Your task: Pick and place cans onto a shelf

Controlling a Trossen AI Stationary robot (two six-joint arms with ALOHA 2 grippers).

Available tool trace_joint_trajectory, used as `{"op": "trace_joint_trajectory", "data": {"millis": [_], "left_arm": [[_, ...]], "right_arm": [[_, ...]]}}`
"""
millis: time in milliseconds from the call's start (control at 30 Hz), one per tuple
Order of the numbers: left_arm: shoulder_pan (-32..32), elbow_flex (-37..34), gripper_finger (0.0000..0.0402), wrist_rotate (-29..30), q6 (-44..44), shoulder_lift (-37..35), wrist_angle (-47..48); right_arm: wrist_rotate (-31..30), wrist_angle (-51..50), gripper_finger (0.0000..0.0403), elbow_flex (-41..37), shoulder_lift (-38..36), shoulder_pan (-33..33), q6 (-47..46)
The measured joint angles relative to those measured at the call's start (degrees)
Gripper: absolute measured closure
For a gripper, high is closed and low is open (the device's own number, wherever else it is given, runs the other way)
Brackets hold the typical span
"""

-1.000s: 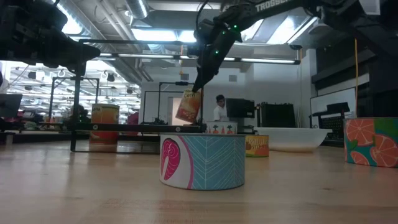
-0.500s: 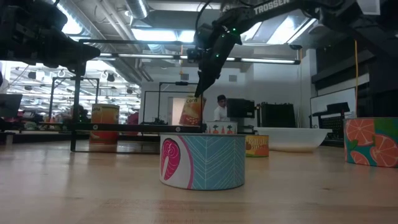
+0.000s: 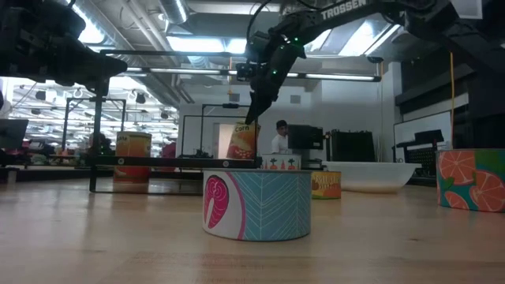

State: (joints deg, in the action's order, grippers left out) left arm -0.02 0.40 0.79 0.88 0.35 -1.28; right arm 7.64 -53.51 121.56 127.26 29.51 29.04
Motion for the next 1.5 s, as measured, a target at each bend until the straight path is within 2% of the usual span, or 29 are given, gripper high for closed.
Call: {"op": "trace_joint_trajectory", "data": {"millis": [633,1033,1500], "left_arm": [[0.00,0.00,0.0401,-0.02,0.00,0.00,0.02],[-0.02,0.00,0.0401,-0.02,-0.02,0.01,0.02],[0.00,0.00,0.0401,0.00,0.00,0.01,0.02]], "right_arm": [[0.00,3.38,0.0388,-0.07,0.04,-0.01,-0.04],[0.00,3.67,0.0323,-0.07,0.04,-0.01,-0.03],[0.00,4.08,0.0319,-0.07,0.04,-0.01,-0.04]]}}
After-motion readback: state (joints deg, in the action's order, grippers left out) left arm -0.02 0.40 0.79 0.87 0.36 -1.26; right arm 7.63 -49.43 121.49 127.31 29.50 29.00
